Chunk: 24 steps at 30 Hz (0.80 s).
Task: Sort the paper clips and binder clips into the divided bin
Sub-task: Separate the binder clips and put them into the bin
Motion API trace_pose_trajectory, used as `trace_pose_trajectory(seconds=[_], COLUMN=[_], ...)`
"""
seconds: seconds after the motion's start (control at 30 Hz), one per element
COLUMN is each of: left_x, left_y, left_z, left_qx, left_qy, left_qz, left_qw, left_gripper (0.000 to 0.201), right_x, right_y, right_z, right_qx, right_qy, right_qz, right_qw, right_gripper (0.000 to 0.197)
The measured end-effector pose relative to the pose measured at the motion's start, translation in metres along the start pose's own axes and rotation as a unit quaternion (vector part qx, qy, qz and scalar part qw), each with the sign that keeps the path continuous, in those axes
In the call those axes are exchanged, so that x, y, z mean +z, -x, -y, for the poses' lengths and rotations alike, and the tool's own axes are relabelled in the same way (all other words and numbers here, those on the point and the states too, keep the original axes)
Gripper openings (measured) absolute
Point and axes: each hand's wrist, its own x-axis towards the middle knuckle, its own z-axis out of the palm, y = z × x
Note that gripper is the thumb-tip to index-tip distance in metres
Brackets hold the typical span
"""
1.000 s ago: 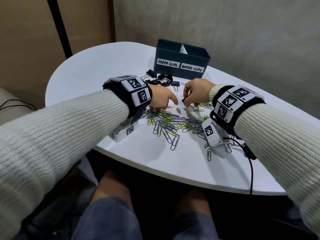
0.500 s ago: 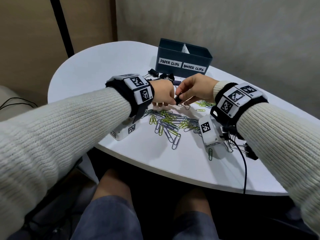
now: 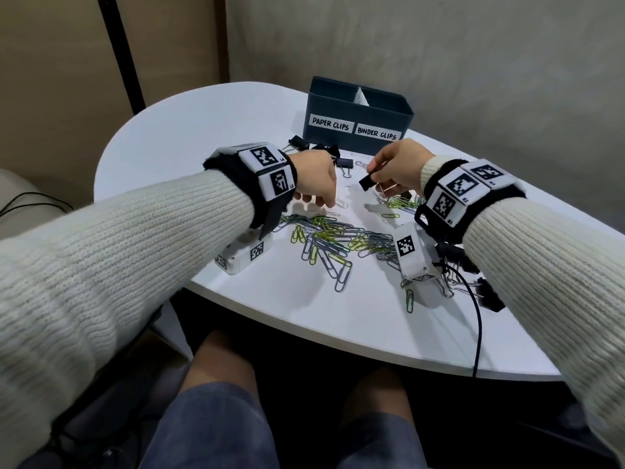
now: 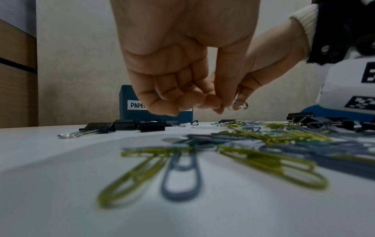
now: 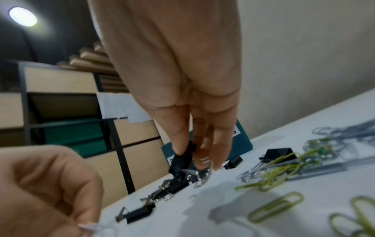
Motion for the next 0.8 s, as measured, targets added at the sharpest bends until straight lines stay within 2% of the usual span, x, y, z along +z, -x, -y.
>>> trace_pose_trajectory(seconds=[0.07,0.13,0.2,0.27,0.37,0.47,0.57,0.67,0.73,0.8], left_x=[0.001,0.002,0.003,0.004,0.004,0.004,0.004,0.004,0.005,0.005], left_y=[0.001,0.001,0.002,0.002,0.004,0.005,0.004,0.006,0.008,0.010], left_z=[-0.002,-0.003,-0.004,-0.002,-0.001,-0.001,0.000,-0.002,-0.003,-0.003], left_qx=[0.004,0.000,0.002,0.013,0.018,0.006,-0.015,-0.015,-0.010,-0.011], left_qy=[-0.048,-0.078,-0.094,-0.106,-0.114,-0.112,-0.082,-0.077,-0.074,-0.063], left_qz=[0.023,0.045,0.047,0.034,0.021,0.034,0.073,0.090,0.098,0.104], left_qw=[0.999,0.996,0.995,0.994,0.993,0.993,0.994,0.993,0.992,0.992], left_gripper=[0.017,0.018,0.019,0.017,0.010,0.025,0.034,0.028,0.027,0.027], right_x=[0.004,0.009,0.014,0.015,0.008,-0.002,-0.006,-0.003,0.000,0.000], right_y=[-0.001,-0.001,-0.001,-0.003,-0.006,-0.005,-0.004,-0.001,0.000,0.000], right_z=[-0.001,-0.001,0.000,-0.002,-0.005,-0.008,-0.013,-0.013,-0.008,-0.004], right_qx=[0.024,0.029,0.028,0.030,0.027,0.024,0.060,0.069,0.072,0.076], right_qy=[0.042,0.022,-0.017,-0.009,0.107,0.203,0.242,0.284,0.281,0.244], right_qz=[0.009,0.022,0.015,0.005,-0.035,-0.063,-0.017,0.032,0.064,0.055], right_qw=[0.999,0.999,0.999,0.999,0.993,0.977,0.968,0.956,0.955,0.965], right_gripper=[0.022,0.022,0.017,0.015,0.028,0.035,0.036,0.037,0.034,0.033])
